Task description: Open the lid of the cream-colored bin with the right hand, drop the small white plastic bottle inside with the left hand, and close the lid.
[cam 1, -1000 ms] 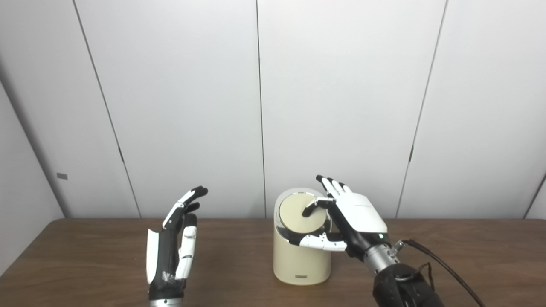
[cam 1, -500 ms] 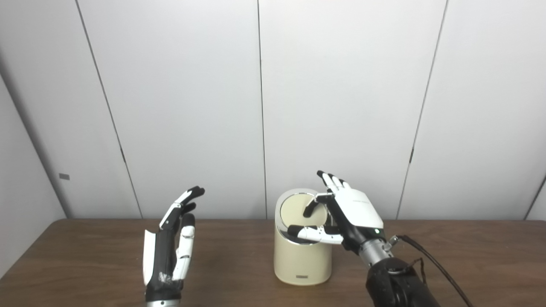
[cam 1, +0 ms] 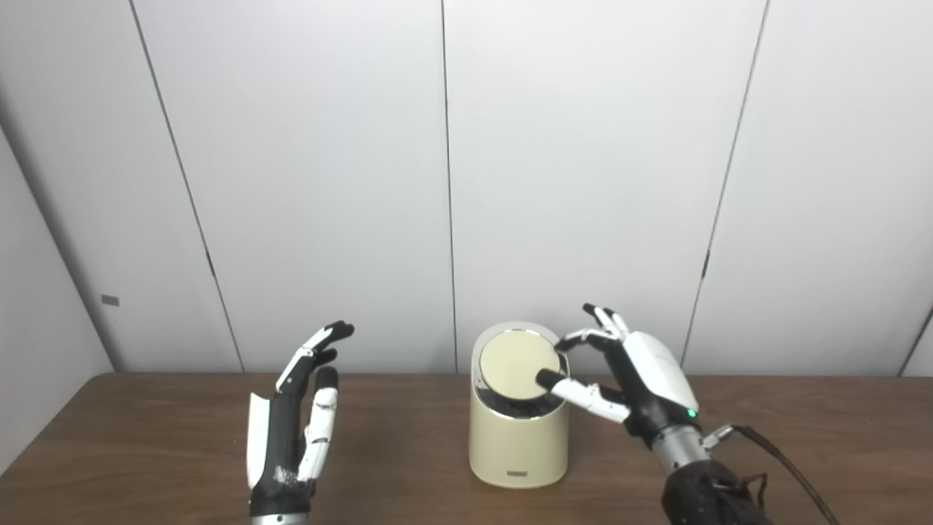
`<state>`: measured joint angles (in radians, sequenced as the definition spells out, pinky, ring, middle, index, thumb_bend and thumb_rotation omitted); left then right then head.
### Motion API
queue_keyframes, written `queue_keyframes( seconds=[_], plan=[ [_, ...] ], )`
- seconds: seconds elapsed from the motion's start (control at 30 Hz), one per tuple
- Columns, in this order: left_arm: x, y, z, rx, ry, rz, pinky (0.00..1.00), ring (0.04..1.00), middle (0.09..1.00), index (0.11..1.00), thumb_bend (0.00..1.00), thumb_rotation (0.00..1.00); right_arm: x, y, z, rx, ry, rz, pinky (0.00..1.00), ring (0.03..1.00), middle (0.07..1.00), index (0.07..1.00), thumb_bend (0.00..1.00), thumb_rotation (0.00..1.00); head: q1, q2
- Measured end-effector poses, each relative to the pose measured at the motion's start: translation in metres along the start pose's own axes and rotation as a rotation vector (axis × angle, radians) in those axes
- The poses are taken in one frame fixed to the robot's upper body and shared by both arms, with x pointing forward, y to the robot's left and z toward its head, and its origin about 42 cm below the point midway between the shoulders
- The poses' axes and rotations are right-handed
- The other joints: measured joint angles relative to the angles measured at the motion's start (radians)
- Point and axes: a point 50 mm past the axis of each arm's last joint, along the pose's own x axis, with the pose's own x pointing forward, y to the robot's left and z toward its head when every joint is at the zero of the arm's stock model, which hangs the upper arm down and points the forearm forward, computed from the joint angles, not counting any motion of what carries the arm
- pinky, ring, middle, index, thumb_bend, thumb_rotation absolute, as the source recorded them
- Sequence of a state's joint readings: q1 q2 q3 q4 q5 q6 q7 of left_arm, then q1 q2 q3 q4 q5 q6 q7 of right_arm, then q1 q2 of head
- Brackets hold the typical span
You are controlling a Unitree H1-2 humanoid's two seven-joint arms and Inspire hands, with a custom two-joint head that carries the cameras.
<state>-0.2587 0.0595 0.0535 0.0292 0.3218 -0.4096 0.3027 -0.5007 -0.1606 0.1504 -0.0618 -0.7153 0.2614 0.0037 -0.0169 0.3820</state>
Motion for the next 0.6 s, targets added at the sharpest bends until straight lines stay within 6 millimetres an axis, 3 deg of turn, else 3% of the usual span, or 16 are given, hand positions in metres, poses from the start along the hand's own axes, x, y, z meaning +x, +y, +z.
queue_keyframes(
  seconds=[0.13, 0.23, 0.3, 0.33, 0.4, 0.47, 0.6],
  plan=[
    [0.000, 0.000, 0.000, 0.001, 0.001, 0.002, 0.77, 0.835, 0.822, 0.770, 0.39, 0.98, -0.002, -0.014, 0.005, 0.046, -0.024, -0.071, 0.58, 0.760, 0.813, 0.636, 0.78, 0.99, 0.002, -0.003],
    [0.000, 0.000, 0.000, 0.000, 0.001, 0.001, 0.77, 0.837, 0.825, 0.770, 0.37, 0.97, -0.009, -0.014, 0.005, 0.097, -0.043, -0.094, 0.56, 0.725, 0.786, 0.623, 0.68, 0.88, 0.000, -0.003],
    [0.000, 0.001, -0.001, 0.001, 0.002, 0.003, 0.76, 0.833, 0.823, 0.770, 0.34, 0.93, -0.018, -0.011, 0.001, 0.150, -0.048, -0.125, 0.59, 0.728, 0.769, 0.646, 0.57, 0.77, -0.002, -0.002],
    [0.000, 0.002, -0.001, 0.003, 0.002, 0.003, 0.75, 0.829, 0.819, 0.769, 0.33, 0.89, -0.023, -0.010, -0.001, 0.180, -0.051, -0.139, 0.60, 0.731, 0.764, 0.656, 0.53, 0.74, -0.006, 0.000],
    [0.000, 0.003, -0.001, 0.010, 0.001, 0.006, 0.71, 0.790, 0.786, 0.749, 0.36, 0.60, -0.032, -0.006, -0.005, 0.239, -0.068, -0.158, 0.61, 0.718, 0.741, 0.682, 0.42, 0.65, -0.008, -0.002],
    [0.001, 0.004, -0.001, 0.040, -0.001, 0.004, 0.67, 0.753, 0.755, 0.728, 0.38, 0.42, -0.040, -0.003, -0.011, 0.301, -0.088, -0.187, 0.60, 0.704, 0.731, 0.706, 0.38, 0.58, -0.009, -0.002],
    [0.000, 0.004, -0.001, 0.049, -0.002, 0.003, 0.62, 0.707, 0.720, 0.708, 0.34, 0.30, -0.047, 0.004, -0.029, 0.429, -0.107, -0.266, 0.58, 0.673, 0.708, 0.713, 0.32, 0.43, -0.012, -0.006]
  ],
)
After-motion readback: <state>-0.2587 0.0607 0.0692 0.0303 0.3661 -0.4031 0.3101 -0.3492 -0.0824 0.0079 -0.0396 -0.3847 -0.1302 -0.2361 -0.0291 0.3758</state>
